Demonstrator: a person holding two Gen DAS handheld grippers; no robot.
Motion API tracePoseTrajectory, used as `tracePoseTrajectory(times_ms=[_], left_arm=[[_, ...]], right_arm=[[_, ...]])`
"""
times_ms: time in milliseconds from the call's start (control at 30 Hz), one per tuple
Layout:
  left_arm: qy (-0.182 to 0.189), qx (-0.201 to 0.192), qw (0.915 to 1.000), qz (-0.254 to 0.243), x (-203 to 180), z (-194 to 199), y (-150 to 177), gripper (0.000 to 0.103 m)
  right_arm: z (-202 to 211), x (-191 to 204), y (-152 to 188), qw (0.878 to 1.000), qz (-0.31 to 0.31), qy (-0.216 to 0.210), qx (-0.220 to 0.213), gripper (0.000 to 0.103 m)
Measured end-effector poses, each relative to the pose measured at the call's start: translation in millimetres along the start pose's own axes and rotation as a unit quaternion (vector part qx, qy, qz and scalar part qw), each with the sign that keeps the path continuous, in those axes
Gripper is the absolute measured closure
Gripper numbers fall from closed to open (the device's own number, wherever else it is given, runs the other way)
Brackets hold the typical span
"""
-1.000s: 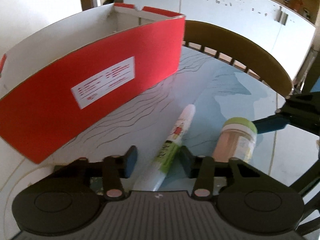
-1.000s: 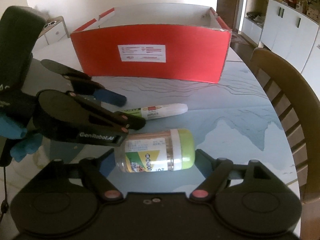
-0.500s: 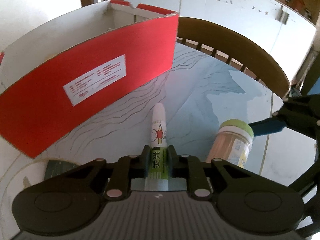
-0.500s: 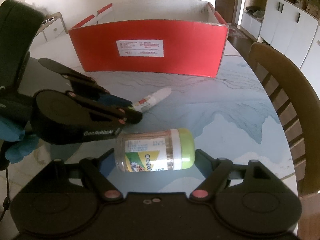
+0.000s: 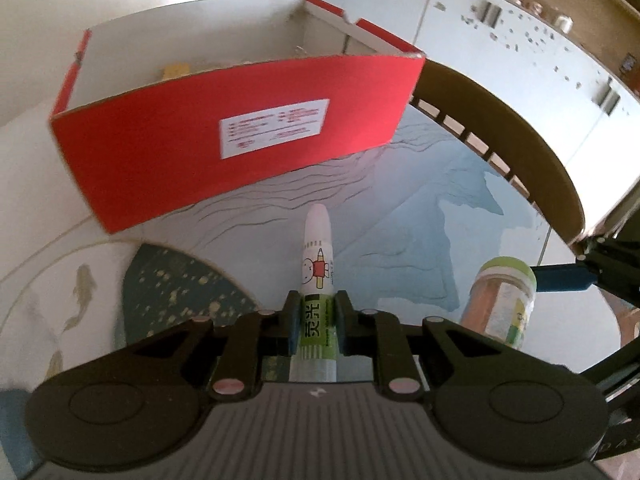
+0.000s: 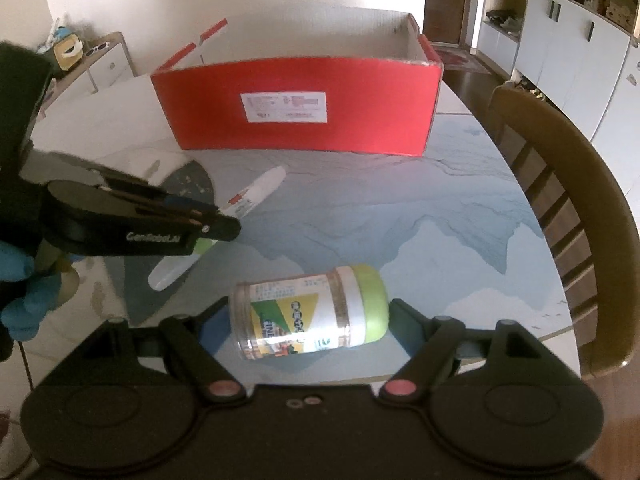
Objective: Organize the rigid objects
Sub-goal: 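Carry the glue stick and jar into the red box with both tools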
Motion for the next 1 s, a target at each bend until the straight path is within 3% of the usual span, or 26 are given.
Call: tracePoseTrajectory(times_ms=[433,1000], left_arm=[[-0.029,-0.03,0.999,0.014,-6.6,57.9,-21.1,0.086],[-0.079,-0.082,0.9935,0.005,-3.9,105.5,-108.6,0.086]], right_arm=[[51.4,1.4,-34.2,0.999,-0.011,-0.024,-0.02,0.021],[78.6,-6.6,-140.2,0.996,0.02,-0.023,-0.08,0.021]])
Point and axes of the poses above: each gripper's, at about its wrist camera, not at the fingertips, and z roughly against the way its jaws point, x to its left, y to its underside, the point moved 7 cm from there along -z, roughly the way its jaws point, and after that the axes turned 6 degrees about y, right-handed, at the moved point
